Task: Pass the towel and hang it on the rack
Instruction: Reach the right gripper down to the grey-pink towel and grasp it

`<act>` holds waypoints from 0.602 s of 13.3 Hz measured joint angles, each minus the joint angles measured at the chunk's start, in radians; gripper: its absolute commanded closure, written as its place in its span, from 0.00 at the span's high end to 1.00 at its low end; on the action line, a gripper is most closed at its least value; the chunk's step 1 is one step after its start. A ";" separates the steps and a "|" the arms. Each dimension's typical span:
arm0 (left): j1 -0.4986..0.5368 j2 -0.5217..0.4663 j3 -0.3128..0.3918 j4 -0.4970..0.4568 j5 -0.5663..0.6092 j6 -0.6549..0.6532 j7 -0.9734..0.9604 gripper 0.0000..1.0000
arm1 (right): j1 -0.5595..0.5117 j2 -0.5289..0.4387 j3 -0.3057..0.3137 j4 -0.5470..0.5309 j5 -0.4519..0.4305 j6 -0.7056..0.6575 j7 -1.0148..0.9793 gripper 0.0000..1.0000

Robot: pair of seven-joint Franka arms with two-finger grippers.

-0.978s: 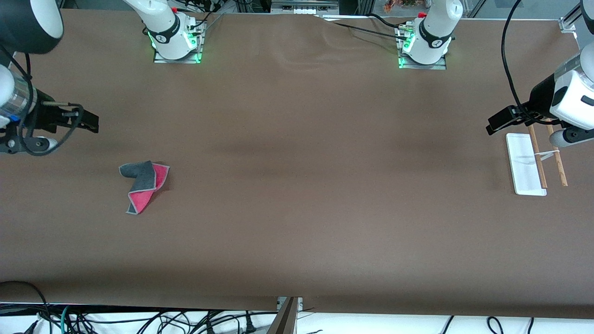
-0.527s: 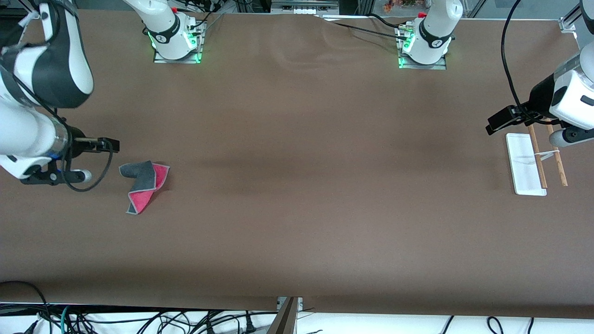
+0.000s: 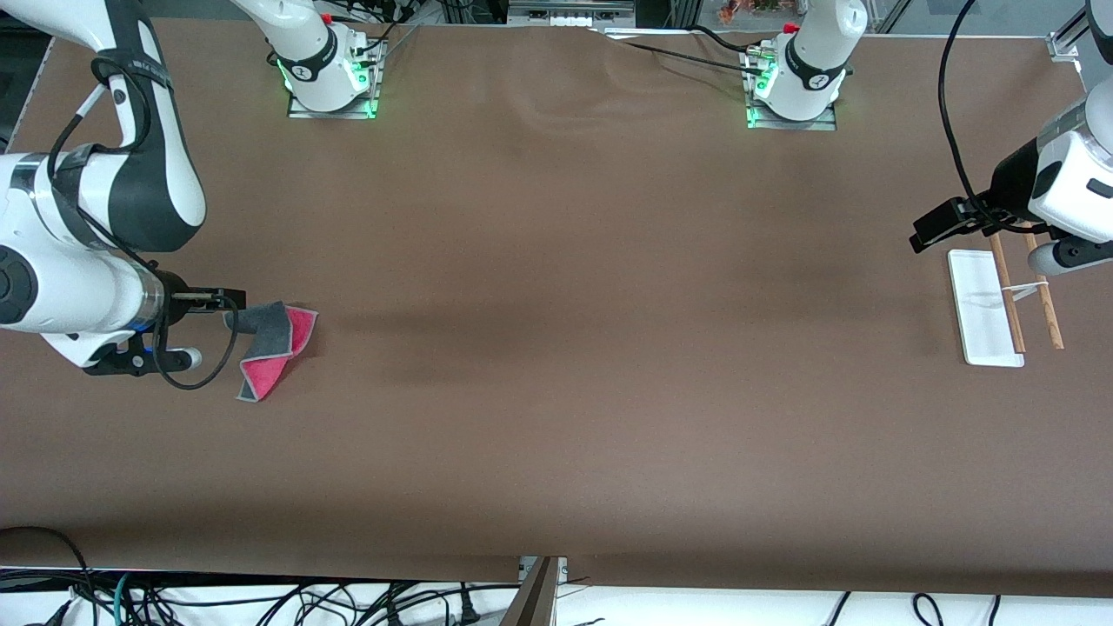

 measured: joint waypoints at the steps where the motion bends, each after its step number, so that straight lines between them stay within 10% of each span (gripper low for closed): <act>1: 0.000 0.000 0.000 0.000 0.000 0.000 0.000 1.00 | -0.004 0.020 0.000 -0.016 0.005 0.038 0.000 1.00; 8: 0.000 0.000 0.000 0.000 0.000 0.000 0.000 1.00 | -0.022 0.085 -0.004 -0.229 0.011 0.300 0.000 1.00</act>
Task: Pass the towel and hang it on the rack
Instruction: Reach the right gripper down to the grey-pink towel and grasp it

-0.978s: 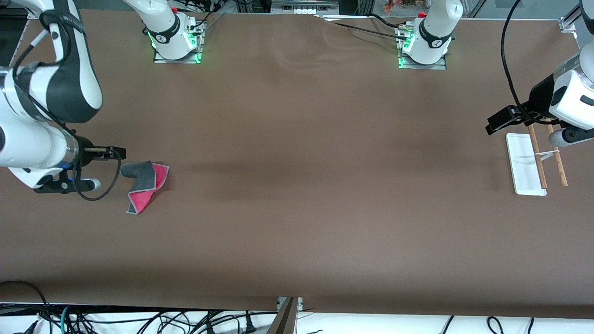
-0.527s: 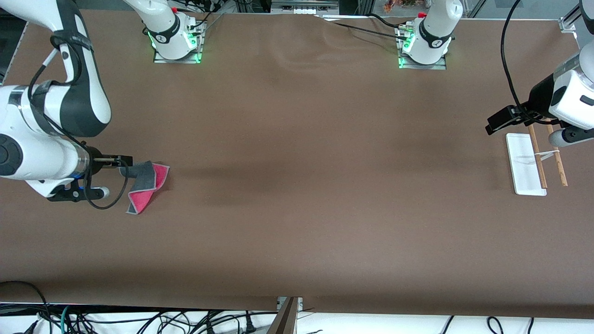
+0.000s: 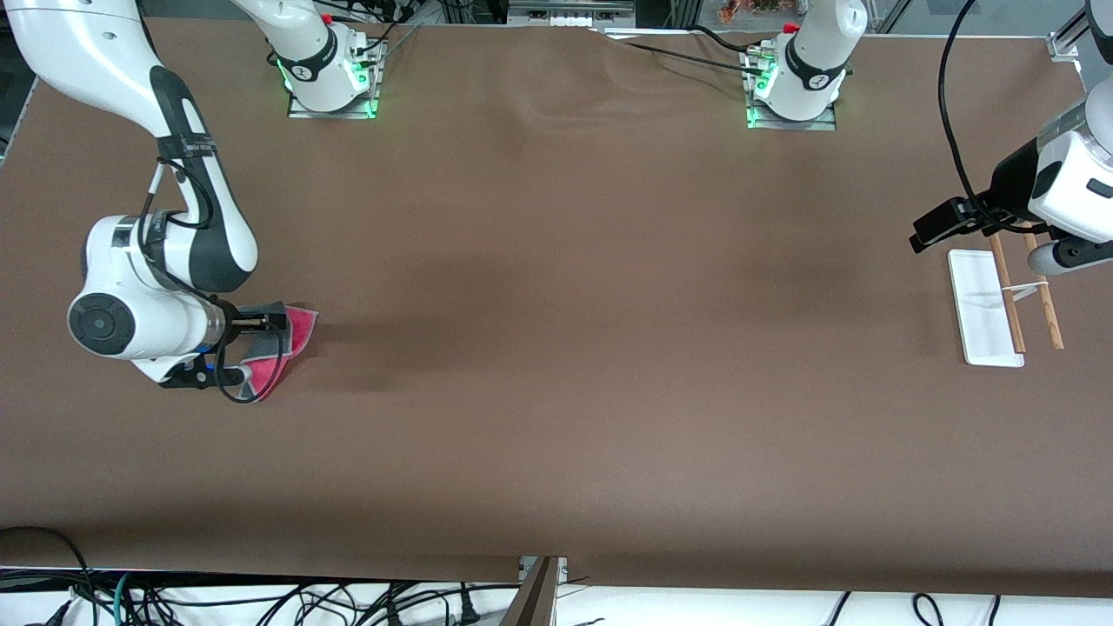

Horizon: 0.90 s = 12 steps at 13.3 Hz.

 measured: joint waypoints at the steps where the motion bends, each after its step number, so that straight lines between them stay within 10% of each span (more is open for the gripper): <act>1: 0.000 0.000 0.000 0.000 0.000 0.000 0.000 1.00 | 0.000 0.000 -0.001 -0.028 0.000 0.029 0.000 1.00; 9: 0.000 0.001 0.000 0.000 0.000 0.000 0.000 1.00 | -0.003 0.040 -0.016 -0.129 0.000 0.287 -0.026 0.93; 12: 0.000 0.001 0.000 0.000 0.000 0.000 0.000 1.00 | -0.003 0.062 -0.018 -0.181 0.000 0.396 -0.040 0.01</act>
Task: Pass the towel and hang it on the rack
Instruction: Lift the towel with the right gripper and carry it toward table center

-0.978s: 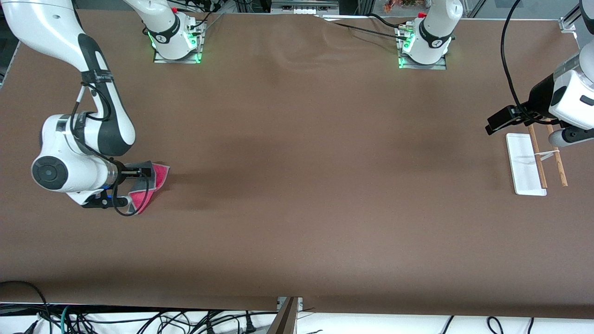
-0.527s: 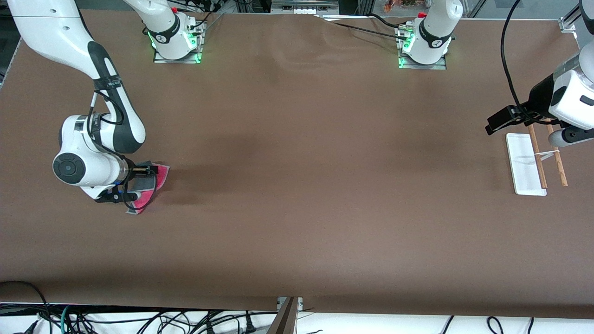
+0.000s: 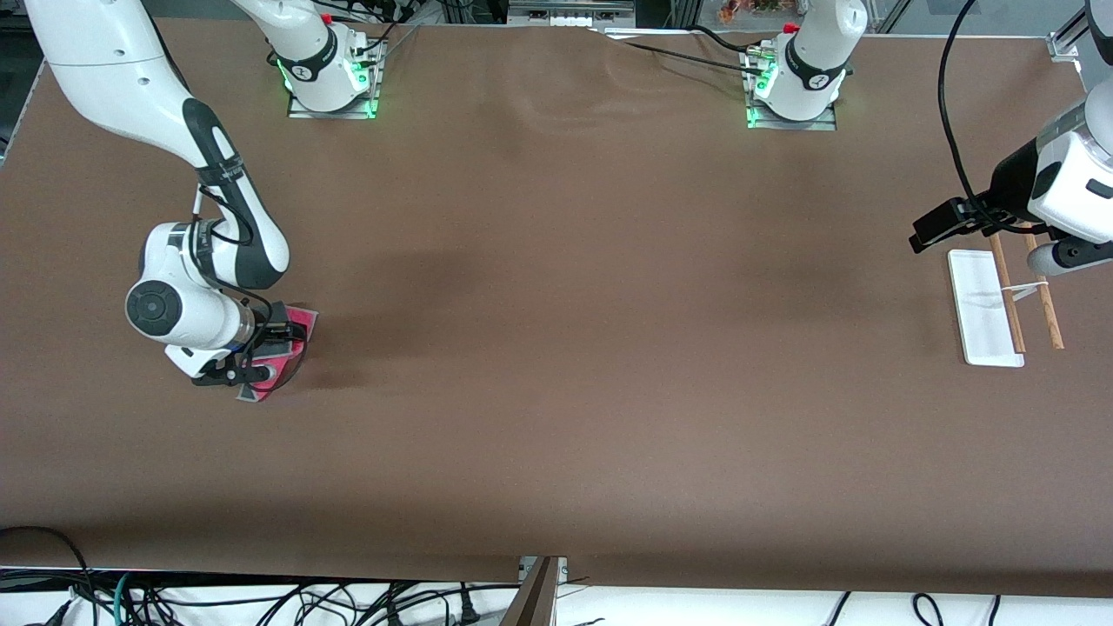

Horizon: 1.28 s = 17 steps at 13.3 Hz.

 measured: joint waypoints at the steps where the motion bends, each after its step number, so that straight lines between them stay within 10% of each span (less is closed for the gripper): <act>1: 0.000 0.000 0.000 0.000 0.000 0.000 0.000 1.00 | 0.000 0.001 0.000 -0.009 0.000 0.007 -0.006 0.00; 10: 0.000 0.000 0.000 0.000 0.000 0.000 0.000 1.00 | 0.000 -0.040 0.008 0.098 0.002 -0.157 -0.025 0.00; 17: 0.000 0.000 0.000 0.000 0.000 0.000 0.000 1.00 | 0.007 -0.076 0.268 0.345 0.045 -0.422 0.223 0.00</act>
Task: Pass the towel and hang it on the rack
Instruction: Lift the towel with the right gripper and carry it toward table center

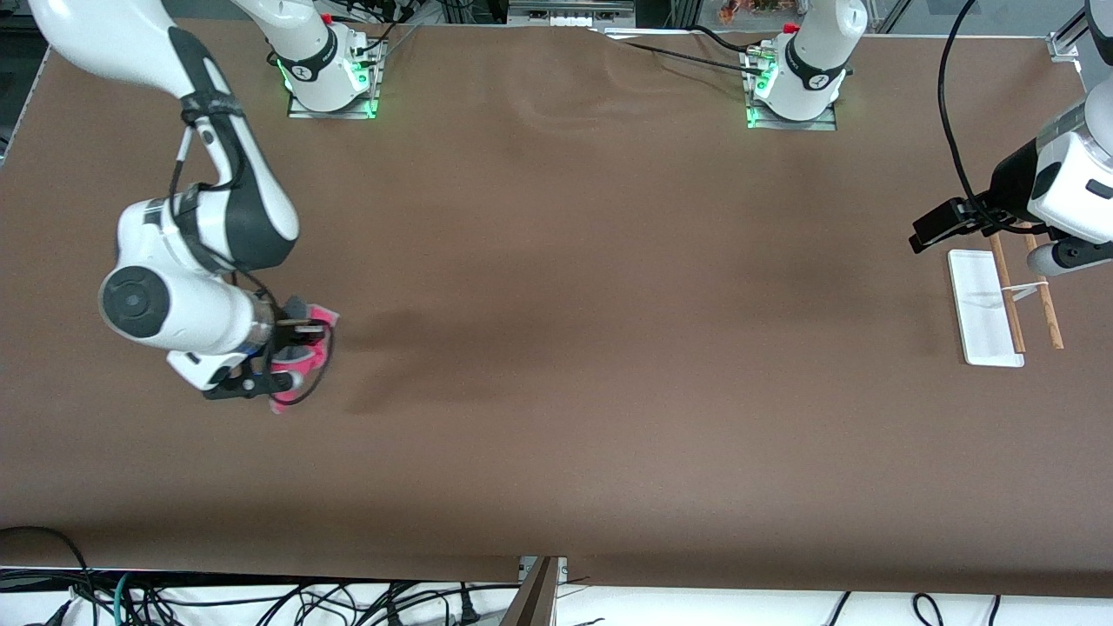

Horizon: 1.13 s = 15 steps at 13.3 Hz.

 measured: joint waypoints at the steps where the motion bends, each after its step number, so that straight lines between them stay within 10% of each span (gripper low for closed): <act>1: 0.000 0.000 0.000 0.000 0.000 0.000 0.000 1.00 | 0.003 0.000 0.047 0.004 0.016 0.003 0.086 0.00; 15: -0.033 0.004 -0.005 0.025 -0.002 0.001 0.001 1.00 | 0.303 0.030 0.126 0.067 0.365 0.354 0.628 0.00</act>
